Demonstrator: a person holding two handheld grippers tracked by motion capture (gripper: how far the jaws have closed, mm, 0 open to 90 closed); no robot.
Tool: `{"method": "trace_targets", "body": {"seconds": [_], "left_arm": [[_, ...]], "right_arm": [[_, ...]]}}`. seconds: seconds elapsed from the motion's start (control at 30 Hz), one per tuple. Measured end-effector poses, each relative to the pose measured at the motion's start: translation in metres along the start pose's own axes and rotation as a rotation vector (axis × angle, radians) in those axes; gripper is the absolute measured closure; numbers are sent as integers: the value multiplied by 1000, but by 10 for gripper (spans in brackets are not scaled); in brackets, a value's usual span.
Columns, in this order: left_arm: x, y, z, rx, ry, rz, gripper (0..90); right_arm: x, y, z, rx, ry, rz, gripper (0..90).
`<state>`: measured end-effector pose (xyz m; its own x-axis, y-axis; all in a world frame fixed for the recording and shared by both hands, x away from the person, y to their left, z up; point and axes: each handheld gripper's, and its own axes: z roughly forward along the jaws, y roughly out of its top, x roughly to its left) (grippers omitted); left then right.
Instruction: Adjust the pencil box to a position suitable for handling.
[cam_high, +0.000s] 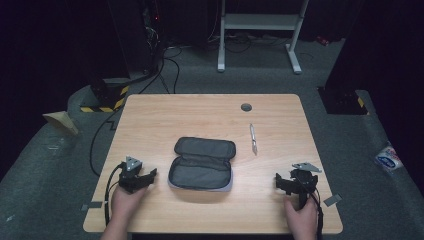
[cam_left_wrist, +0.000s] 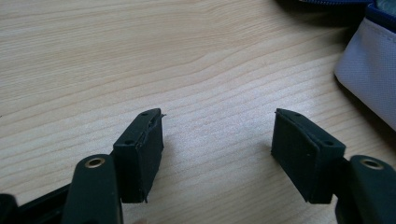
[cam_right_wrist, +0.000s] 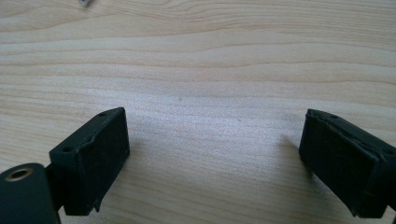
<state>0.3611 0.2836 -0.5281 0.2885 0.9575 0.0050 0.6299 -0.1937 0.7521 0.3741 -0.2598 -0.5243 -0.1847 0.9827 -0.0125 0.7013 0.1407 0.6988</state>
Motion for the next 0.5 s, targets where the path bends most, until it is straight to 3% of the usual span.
{"method": "trace_targets", "body": {"seconds": [0.5], "left_arm": [[-2,0,0,-3,-7,2,338]], "right_arm": [[0,0,0,0,0,0,81]]}}
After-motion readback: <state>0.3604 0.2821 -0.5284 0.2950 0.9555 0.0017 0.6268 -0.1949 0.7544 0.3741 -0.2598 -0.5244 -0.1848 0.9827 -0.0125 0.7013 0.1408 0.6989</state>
